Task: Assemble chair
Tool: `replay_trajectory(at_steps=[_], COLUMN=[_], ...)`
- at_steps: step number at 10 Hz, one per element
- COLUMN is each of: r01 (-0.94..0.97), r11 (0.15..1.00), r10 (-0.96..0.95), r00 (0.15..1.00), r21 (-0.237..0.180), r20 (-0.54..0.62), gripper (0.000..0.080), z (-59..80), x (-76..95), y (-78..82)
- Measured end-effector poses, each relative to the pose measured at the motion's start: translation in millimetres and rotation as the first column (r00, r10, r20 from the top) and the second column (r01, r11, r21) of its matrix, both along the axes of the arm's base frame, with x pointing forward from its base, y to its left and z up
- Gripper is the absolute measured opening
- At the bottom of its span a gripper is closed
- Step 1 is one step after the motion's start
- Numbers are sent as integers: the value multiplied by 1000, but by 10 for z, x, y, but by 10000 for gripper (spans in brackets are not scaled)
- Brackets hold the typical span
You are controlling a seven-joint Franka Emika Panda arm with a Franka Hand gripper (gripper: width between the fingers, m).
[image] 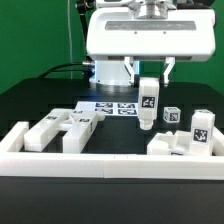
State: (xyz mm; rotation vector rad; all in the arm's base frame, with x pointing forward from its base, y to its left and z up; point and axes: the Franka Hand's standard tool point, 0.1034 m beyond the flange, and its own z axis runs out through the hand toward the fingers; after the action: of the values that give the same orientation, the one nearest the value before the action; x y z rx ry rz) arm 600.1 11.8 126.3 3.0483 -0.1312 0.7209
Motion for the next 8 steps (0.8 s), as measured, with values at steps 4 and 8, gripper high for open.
replay_trajectory(at_steps=[4, 8], r01=[-4, -21], r11=[1000, 1000], r10=[4, 21], r00=[1000, 1000], r21=[0, 6], r20=[-7, 4], gripper=[291, 291], z=[-55, -112], x=[-13, 58], y=[32, 170])
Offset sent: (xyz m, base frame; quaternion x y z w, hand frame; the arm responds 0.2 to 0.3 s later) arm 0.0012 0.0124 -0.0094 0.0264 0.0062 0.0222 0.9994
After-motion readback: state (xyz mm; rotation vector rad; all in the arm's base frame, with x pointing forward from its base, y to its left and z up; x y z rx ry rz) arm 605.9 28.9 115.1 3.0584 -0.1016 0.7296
